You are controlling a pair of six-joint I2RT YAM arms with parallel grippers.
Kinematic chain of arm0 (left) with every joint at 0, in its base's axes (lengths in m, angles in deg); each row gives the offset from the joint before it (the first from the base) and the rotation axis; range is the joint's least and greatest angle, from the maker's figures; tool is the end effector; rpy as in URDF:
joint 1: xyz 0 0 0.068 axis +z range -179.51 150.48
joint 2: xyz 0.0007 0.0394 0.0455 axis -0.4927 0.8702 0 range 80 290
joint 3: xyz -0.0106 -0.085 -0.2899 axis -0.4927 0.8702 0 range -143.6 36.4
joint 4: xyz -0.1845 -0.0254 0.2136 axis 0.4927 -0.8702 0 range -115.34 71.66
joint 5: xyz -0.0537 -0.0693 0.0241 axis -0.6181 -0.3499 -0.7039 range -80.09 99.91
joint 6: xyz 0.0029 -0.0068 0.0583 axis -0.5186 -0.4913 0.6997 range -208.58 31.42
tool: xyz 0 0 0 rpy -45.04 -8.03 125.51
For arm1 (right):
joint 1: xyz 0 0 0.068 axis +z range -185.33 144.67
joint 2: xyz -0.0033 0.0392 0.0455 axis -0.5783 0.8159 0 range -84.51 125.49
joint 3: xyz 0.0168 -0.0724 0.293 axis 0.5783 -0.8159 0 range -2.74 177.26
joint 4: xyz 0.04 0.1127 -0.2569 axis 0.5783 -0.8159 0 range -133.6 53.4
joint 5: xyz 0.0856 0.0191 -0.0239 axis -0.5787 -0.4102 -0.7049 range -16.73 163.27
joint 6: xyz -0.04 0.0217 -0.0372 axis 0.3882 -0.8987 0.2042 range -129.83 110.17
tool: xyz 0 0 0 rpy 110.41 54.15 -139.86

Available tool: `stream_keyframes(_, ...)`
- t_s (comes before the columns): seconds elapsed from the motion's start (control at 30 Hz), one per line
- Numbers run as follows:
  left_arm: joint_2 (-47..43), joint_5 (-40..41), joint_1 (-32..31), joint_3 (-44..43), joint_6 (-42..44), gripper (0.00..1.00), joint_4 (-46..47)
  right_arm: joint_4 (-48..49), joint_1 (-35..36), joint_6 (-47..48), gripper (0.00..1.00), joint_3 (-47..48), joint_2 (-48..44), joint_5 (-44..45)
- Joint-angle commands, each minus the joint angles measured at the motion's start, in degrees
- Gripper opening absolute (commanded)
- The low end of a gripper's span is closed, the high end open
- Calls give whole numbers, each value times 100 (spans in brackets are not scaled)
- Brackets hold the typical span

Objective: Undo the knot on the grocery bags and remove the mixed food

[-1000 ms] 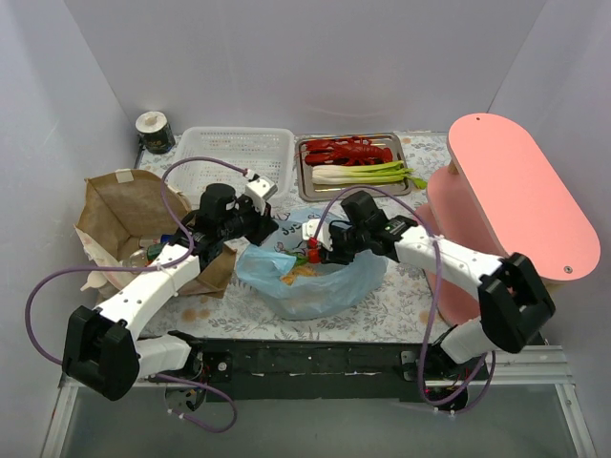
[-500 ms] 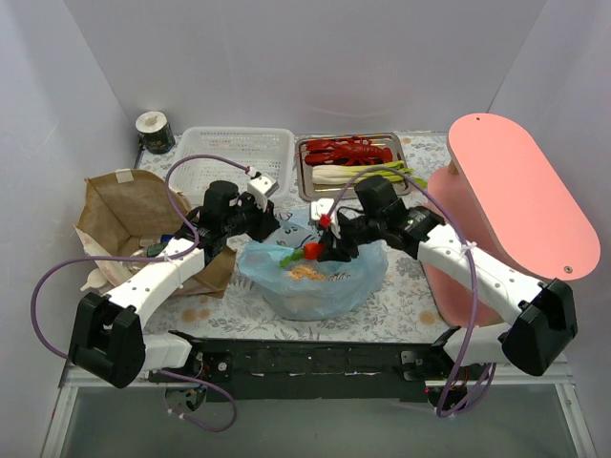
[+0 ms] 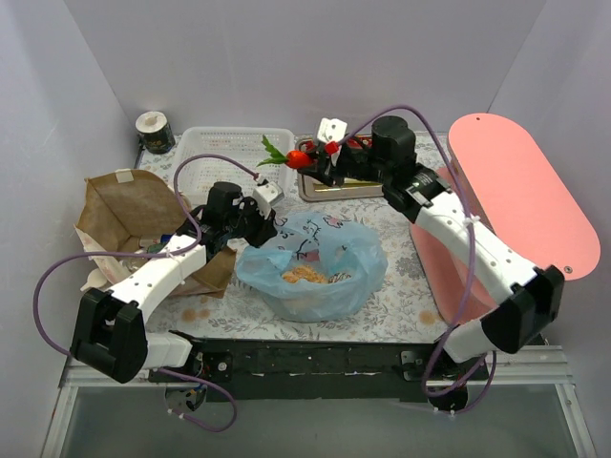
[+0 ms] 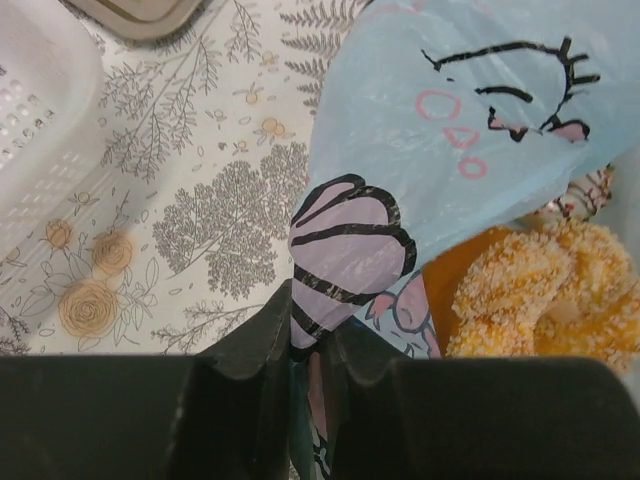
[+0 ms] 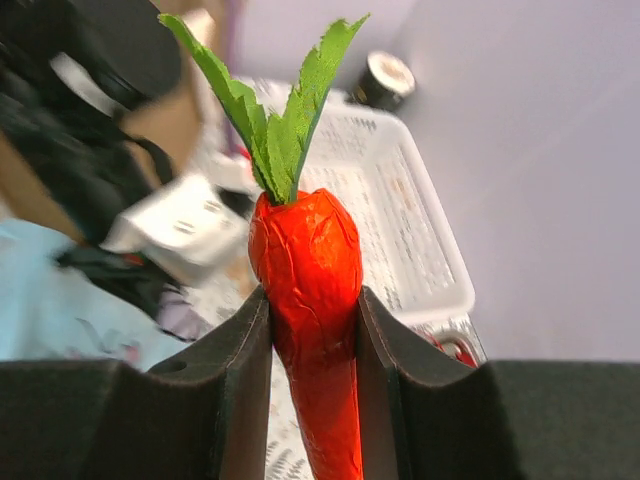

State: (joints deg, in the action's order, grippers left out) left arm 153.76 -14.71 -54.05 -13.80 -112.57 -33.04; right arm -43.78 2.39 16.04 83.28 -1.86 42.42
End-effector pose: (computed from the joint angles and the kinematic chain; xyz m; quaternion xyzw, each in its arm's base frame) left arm 0.2621 -0.1390 0.2741 0.0971 0.8787 -0.3500 0.3098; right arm 0.2689 0.2357 0.4738 -0.5253 0.5026 0.2611 0.6350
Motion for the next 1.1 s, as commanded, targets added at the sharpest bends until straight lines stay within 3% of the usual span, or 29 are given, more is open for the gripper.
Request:
stream_keyframes(0.0,-107,-78,10,-175,868,12,-700,1104,-606,595,1,-358,716,580)
stream_keyframes(0.2,68,107,10,-447,843,13,-1017,1133,-1363,506,1,28,1665,712)
stream_keyframes(0.33,253,-60,10,-500,843,17,-1026,345,-1556,1392,1,204,2218,475)
stream_keyframes(0.5,569,-183,10,-737,703,11,-1088,-581,-1943,2149,1,415,2624,1)
stream_keyframes(0.6,710,-219,10,-807,633,14,-1097,-1267,-2084,2859,1,731,2948,9)
stream_keyframes(0.83,938,-148,10,-922,579,14,-1061,-1839,-2163,4547,1,978,3371,386)
stream_keyframes(1.07,1114,-148,10,-1001,597,14,-965,-1919,-2198,5068,1,900,3538,439)
